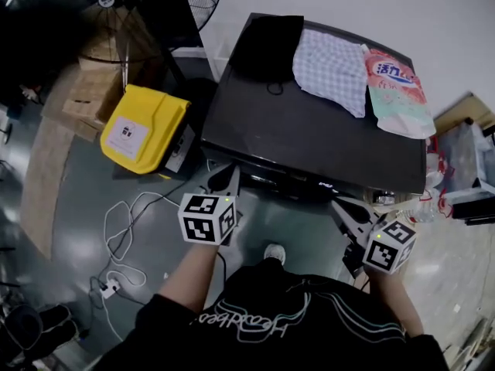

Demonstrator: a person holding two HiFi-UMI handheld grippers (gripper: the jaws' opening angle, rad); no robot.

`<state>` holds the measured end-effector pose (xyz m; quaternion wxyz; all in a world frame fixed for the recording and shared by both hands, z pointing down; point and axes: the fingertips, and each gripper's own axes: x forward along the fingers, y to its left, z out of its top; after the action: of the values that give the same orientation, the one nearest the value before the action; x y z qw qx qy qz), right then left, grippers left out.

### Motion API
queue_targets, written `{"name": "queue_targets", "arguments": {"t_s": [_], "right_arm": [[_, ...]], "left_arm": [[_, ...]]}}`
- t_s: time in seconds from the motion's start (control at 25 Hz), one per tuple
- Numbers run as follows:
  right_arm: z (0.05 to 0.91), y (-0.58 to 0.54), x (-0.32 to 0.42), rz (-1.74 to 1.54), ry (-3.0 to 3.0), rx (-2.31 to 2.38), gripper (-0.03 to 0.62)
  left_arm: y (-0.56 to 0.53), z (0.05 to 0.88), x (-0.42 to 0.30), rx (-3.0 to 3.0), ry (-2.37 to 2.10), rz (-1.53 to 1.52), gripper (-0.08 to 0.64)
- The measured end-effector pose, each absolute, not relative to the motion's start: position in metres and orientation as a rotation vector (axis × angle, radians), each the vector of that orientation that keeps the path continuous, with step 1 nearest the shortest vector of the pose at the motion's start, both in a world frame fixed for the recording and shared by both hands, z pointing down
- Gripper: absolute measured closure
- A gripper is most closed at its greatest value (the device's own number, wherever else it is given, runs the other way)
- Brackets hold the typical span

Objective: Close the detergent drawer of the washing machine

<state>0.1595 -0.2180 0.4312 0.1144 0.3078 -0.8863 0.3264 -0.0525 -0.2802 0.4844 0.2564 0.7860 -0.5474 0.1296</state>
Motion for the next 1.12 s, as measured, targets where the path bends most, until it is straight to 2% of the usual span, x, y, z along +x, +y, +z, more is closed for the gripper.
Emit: {"name": "queue_targets", "arguments": {"t_s": [0.8, 1.12], "right_arm": [[0.457, -0.212, 0.155, 0.972, -2.561, 0.829, 0.565], [0.432, -0.210, 0.151, 0.925, -2.605, 0.830, 0.566]], "left_arm": [[-0.297, 0.489, -0.052, 2.185, -1.501, 0.303, 0.537], [-0.290, 0.484, -0.049, 2.136, -1.463, 0.351, 0.537]]}}
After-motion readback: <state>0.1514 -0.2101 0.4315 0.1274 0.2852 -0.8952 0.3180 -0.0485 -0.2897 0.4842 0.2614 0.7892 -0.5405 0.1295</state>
